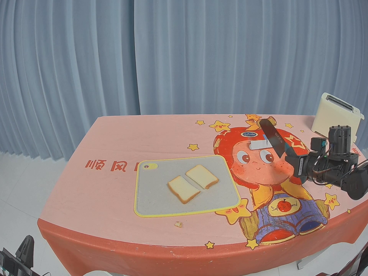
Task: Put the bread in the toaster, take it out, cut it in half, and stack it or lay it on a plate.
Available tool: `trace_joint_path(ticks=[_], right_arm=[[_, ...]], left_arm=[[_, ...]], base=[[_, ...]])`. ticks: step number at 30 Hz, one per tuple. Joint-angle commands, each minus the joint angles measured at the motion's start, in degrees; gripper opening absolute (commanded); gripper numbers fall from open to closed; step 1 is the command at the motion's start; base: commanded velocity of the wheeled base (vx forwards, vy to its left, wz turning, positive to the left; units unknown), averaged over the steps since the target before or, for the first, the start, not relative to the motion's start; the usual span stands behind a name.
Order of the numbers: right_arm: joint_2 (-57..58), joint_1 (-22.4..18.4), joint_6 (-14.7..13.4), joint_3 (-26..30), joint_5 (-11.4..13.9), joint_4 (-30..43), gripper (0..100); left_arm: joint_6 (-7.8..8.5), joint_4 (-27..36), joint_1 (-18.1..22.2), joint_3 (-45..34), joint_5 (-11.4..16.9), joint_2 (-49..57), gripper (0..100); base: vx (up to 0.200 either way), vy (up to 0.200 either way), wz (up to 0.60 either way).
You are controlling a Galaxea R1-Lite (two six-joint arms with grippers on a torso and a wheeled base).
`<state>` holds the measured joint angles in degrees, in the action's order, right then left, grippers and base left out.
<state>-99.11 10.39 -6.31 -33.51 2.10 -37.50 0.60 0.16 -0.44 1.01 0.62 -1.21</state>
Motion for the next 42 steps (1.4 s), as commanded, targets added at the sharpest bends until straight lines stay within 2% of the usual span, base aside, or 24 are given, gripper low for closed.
trace_joint_path(ticks=[1, 42], right_arm=[[-0.91, -0.1, -0.01, -0.06, 0.01, -0.12, 0], [-1.96, -0.63, -0.1, -0.94, -0.08, -0.82, 0]], left_arm=[[0.02, 0.02, 0.0, -0.92, -0.01, -0.11, 0], [0.02, 0.02, 0.0, -0.92, -0.01, -0.02, 0]], base=[[0.0, 0.0, 0.0], [0.0, 0.0, 0.0]])
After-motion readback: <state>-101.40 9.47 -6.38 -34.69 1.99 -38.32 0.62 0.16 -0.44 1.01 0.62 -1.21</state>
